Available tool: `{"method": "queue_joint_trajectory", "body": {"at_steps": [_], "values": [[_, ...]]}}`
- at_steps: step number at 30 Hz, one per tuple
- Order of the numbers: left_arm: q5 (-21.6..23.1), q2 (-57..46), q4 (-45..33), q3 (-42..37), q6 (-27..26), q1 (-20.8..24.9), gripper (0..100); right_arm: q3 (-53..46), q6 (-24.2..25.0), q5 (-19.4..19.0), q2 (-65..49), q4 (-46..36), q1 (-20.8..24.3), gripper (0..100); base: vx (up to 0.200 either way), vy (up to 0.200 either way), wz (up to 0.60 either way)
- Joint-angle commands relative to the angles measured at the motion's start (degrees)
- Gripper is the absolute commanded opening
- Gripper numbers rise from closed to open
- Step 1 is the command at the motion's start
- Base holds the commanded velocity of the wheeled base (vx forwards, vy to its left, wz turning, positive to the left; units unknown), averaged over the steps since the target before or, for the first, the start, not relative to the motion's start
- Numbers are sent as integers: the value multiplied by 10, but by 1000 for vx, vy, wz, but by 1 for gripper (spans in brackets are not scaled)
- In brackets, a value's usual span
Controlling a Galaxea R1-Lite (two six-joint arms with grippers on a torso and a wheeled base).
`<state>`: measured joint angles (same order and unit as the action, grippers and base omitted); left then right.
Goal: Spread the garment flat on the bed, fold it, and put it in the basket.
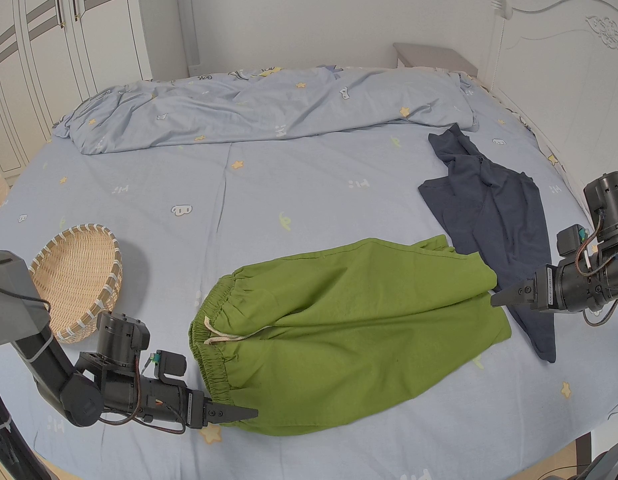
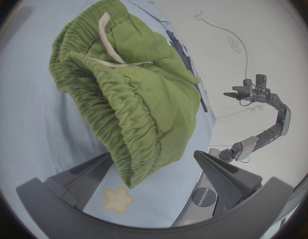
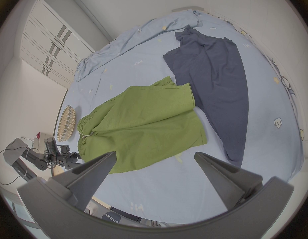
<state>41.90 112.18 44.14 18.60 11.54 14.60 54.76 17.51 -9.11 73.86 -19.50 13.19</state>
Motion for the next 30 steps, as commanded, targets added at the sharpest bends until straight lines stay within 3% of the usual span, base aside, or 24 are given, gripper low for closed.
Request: {"method": "queue_joint_trajectory", "body": {"at_steps": [1,10,11,25,30], "values": [[0,-5,1,-2,1,10,100,0,1,0,2,0,0,100,0,0,0],[0,-2,1,-7,1,17,100,0,1,0,1,0,0,100,0,0,0],[0,-2,1,-7,1,17,0,0,1,0,1,0,0,100,0,0,0],[-1,-28,1,-52,-1,9,0,-1,0,0,0,0,-1,100,0,0,0],[-9,-79,1,-100,-12,-23,0,-13,1,-12,0,0,0,100,0,0,0]]}}
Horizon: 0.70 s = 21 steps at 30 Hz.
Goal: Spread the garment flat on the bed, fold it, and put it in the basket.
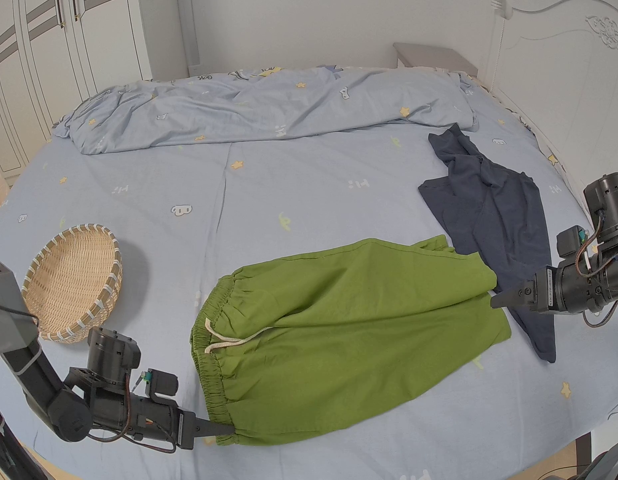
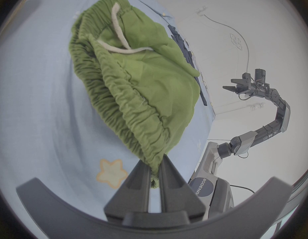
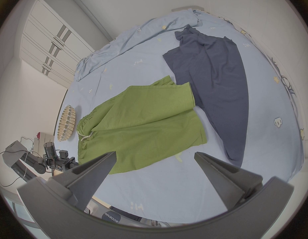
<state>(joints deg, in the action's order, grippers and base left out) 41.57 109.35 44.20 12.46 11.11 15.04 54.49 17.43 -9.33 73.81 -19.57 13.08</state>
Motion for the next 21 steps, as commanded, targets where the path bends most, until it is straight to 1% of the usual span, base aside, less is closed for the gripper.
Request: {"method": "queue_joint_trajectory", "body": {"at_steps": [1,2,3,4,5,8,9,11,12,13,14,15,16,17,18,21], "values": [[-5,-54,0,-40,-7,-32,0,-11,1,-11,0,1,0,100,0,0,0],[-5,-66,0,-53,-10,-52,0,-14,4,-29,-1,-1,-7,100,0,0,0],[-5,-66,0,-53,-10,-52,0,-14,4,-29,-1,-1,-7,100,0,0,0],[-5,-70,0,-59,-10,-66,0,-20,8,-45,-2,-1,-14,100,0,0,0],[-5,-70,0,-67,-10,-87,0,-35,5,-72,-2,1,-39,100,0,0,0],[-2,-71,0,-82,-10,-116,0,-41,-1,-112,3,0,-82,100,0,0,0],[-2,-71,0,-82,-10,-122,0,-42,-1,-118,5,1,-88,100,0,0,0],[-2,-71,0,-82,-10,-122,0,-42,-1,-118,5,1,-88,100,0,0,0],[-1,-71,0,-89,-11,-143,0,-54,-16,-163,50,1,-118,100,0,0,0],[-1,-71,0,-90,-11,-144,0,-59,-27,-172,63,0,-122,100,0,0,0],[-1,-70,0,-90,-11,-144,0,-60,-28,-173,65,1,-123,100,0,0,0],[-1,-69,0,-91,-11,-144,0,-69,-47,-187,89,1,-130,100,0,0,0],[-1,-69,0,-91,-11,-144,0,-69,-47,-187,89,1,-130,100,0,0,0],[-1,-69,0,-90,-11,-144,0,-75,-66,-209,109,0,-141,100,0,0,0],[-2,-69,0,-89,-11,-144,0,-75,-75,-225,119,0,-148,100,0,0,0],[-1,-69,0,-89,-11,-146,0,-73,-85,-261,152,0,-165,100,0,0,0]]}}
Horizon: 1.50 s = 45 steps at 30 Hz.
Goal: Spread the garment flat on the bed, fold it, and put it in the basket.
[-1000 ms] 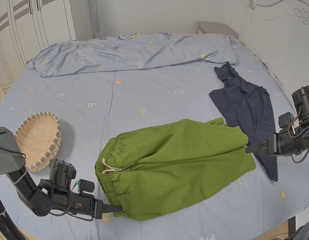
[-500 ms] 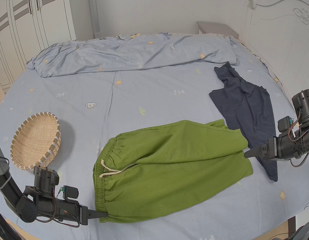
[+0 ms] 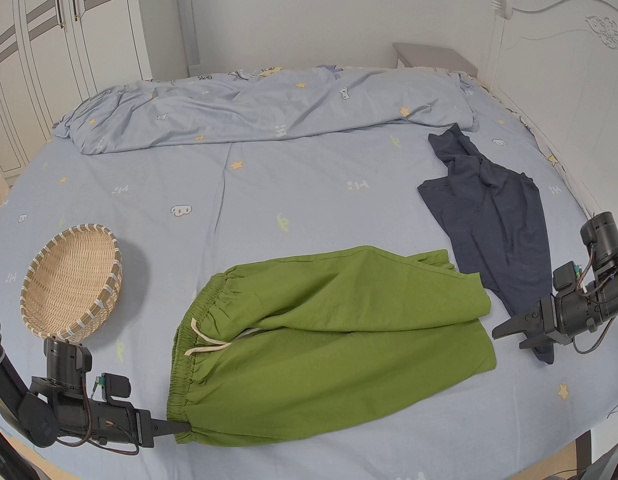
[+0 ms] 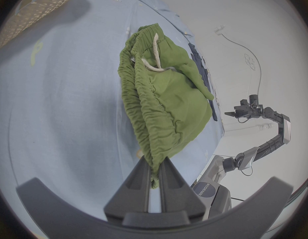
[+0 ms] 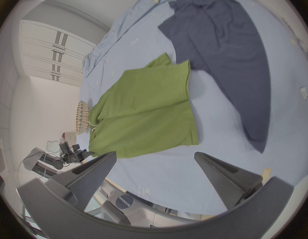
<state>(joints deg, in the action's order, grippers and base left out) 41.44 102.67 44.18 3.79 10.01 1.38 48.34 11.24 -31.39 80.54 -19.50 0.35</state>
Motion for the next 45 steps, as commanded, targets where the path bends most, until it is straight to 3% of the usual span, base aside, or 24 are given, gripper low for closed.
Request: {"method": "queue_joint_trajectory", "body": {"at_steps": [1,4,7,10,30,35,45], "values": [[0,-2,0,-2,0,-11,0,-10,-25,-47,96,0,-41,100,0,0,0],[0,-2,0,-1,0,-14,0,-9,-25,-54,106,0,-44,100,0,0,0],[0,1,0,11,0,-18,0,-10,-78,-120,149,3,-75,100,0,0,0],[1,1,0,16,0,-19,0,-13,-116,-132,168,3,-85,100,0,0,0],[1,8,0,29,0,-34,0,-14,-119,-137,252,105,-71,100,0,0,0],[1,12,0,33,0,-33,0,-11,-115,-177,258,125,-72,100,0,0,0],[1,13,0,34,0,-32,0,-32,-115,-192,265,178,-64,100,0,0,0]]}}
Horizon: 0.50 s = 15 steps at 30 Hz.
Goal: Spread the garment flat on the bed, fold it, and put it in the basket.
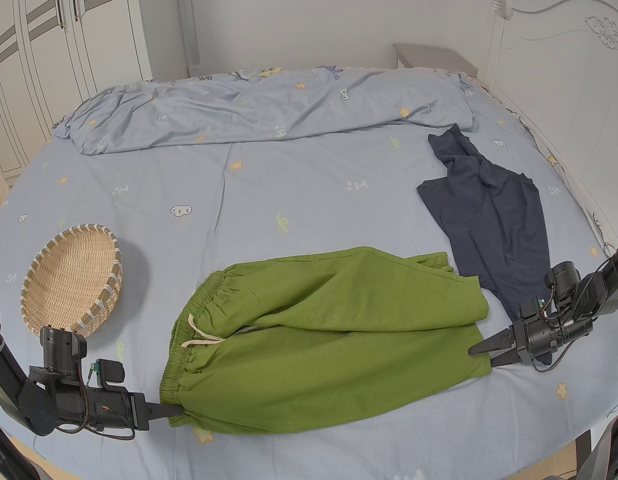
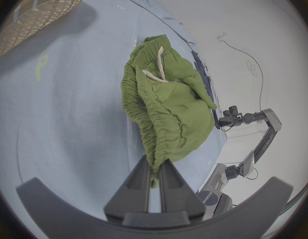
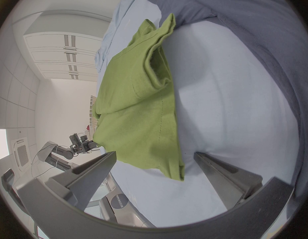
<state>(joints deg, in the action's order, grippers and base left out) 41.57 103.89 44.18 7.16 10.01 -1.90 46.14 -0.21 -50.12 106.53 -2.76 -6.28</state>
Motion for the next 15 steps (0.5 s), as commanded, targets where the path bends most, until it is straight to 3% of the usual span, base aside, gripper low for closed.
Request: {"method": "queue_joint_trajectory", "body": {"at_steps": [1,12,15], "values": [[0,1,0,1,0,1,0,-18,0,-18,5,23,3,100,0,0,0],[0,2,0,1,0,1,0,-36,2,-76,3,57,2,100,0,0,0],[0,1,0,1,0,1,0,-36,2,-77,5,57,0,100,0,0,0]]}}
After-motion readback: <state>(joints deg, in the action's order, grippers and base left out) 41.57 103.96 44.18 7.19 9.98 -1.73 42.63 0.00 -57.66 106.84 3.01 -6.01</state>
